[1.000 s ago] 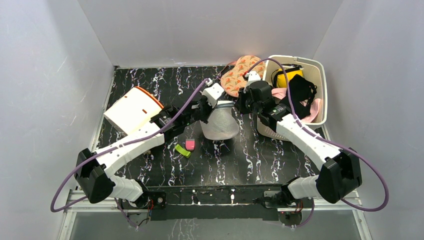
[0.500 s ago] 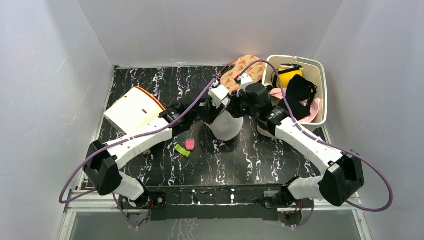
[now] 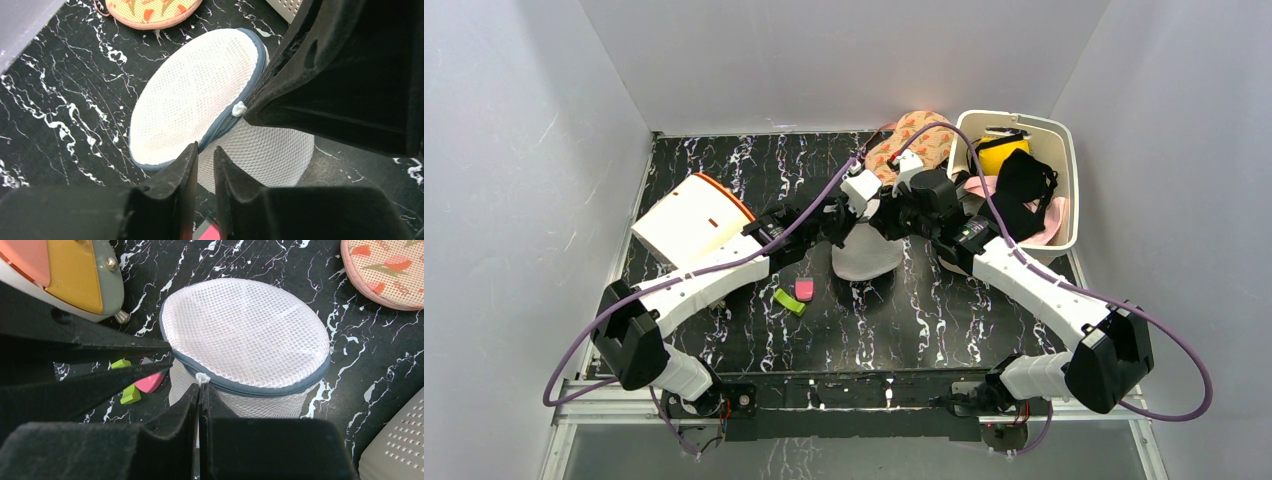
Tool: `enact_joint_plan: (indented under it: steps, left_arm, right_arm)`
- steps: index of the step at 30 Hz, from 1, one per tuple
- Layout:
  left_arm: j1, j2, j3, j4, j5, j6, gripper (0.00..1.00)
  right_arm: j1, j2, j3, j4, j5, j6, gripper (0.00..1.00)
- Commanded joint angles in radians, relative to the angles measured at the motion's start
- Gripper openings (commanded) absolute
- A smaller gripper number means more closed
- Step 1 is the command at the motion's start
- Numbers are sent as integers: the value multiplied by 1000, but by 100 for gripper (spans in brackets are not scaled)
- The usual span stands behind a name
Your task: Unzip the laundry bag and remove the bra
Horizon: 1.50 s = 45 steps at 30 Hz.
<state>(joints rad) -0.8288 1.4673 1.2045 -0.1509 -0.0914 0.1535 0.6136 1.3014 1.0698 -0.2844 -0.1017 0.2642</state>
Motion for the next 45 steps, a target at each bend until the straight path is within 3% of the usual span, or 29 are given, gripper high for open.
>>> enact_joint_plan:
  steps: [1, 3, 10, 13, 15, 18, 23, 32, 40, 45]
  left_arm:
    - [-6, -17, 38, -4, -6, 0, 5]
    - [-6, -19, 37, -3, -13, 1, 0]
    - [-5, -43, 22, 16, -15, 2, 0]
    - [-6, -43, 18, 18, 7, 4, 31]
    - [-7, -38, 19, 19, 20, -1, 40]
    - [-7, -24, 20, 19, 29, -7, 41]
    - [-7, -5, 32, 6, 24, -9, 33]
    - [-7, -1, 33, 4, 44, -9, 28]
    - [-7, -32, 27, 10, 15, -1, 0]
    - [-7, -72, -1, 42, 1, 10, 0]
  right_arm:
    - [5, -42, 26, 63, 10, -1, 0]
    - [4, -43, 25, 56, 17, -4, 0]
    - [4, -47, 20, 42, 37, -10, 0]
    - [4, -46, 29, 42, 13, -7, 0]
    - [4, -44, 37, 41, -1, -4, 0]
    - [4, -44, 40, 35, -9, -3, 0]
    - [6, -50, 33, 30, -23, 0, 0]
    - [14, -63, 35, 27, -38, 4, 0]
    - [17, -67, 20, 13, 30, 6, 0]
    - [15, -68, 14, 1, 125, 29, 0]
